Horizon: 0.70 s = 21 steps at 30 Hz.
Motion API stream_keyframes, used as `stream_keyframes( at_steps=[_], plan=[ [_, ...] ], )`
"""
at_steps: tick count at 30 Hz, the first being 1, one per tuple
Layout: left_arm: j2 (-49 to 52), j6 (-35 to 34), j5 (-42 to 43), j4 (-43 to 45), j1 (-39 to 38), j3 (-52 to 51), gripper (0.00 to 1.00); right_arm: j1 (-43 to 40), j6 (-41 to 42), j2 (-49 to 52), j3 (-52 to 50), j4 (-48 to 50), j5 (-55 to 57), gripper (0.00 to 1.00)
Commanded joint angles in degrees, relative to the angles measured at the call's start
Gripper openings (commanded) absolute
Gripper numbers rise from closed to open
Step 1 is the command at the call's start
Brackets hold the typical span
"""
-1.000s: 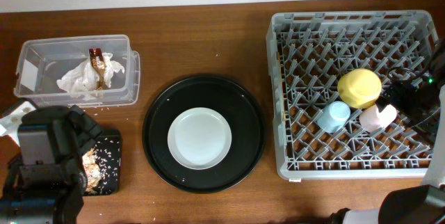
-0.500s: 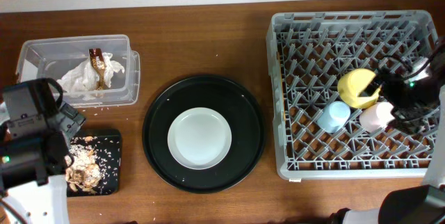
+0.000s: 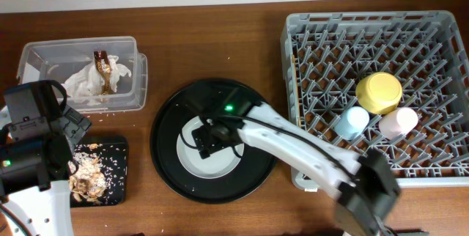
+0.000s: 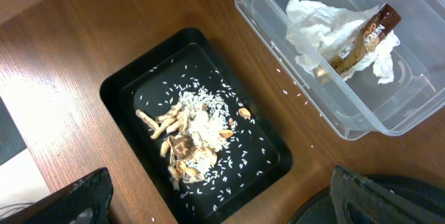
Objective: Sort waste into correct bins and load items into the dishwasher rack
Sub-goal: 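Reach the right gripper to the white plate and grasp its rim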
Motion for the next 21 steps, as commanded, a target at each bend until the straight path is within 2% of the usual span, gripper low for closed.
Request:
stream_keyframes(
  at_steps=[1, 4, 8, 10, 13, 14, 15, 17, 21],
  plan=[
    [0.0, -0.6, -0.2, 0.1, 0.3, 0.3, 0.99, -0.2, 1.9, 5.9, 0.3, 4.5, 3.1, 0.98],
    [0.0, -0.6, -0.2, 0.1, 0.3, 0.3, 0.99, -0.6, 1.9, 8.1, 0.3, 5.5, 10.6, 0.99],
    [0.0, -0.6, -0.2, 0.1, 0.3, 0.3, 0.99, -7.5, 2.1, 9.1, 0.1, 4.0, 6.6, 1.00],
    [0.0, -0.6, -0.2, 0.1, 0.3, 0.3, 0.99, -10.3, 2.1, 9.1, -1.9, 5.8, -0.3, 0.84],
    [0.0, -0.6, -0.2, 0.1, 0.3, 0.3, 0.99, -9.7, 2.1, 9.1, -7.4, 10.9, -0.5, 0.81],
    [0.0, -0.6, -0.2, 0.1, 0.3, 0.3, 0.99, -9.7, 2.1, 9.1, -8.3, 11.6, -0.8, 0.76],
    [0.0, -0.6, -0.2, 0.1, 0.3, 0.3, 0.99, -9.7, 2.1, 9.1, -8.3, 11.9, -1.6, 0.67],
    [0.0, -0.6, -0.2, 0.1, 0.3, 0.3, 1.00, -9.1, 2.2, 9.1, -8.5, 12.4, -2.4, 0.59],
    [0.0, -0.6, -0.2, 0.1, 0.3, 0.3, 0.99, -9.0, 2.5, 9.1, -12.9, 17.1, -2.4, 0.53]
  ],
)
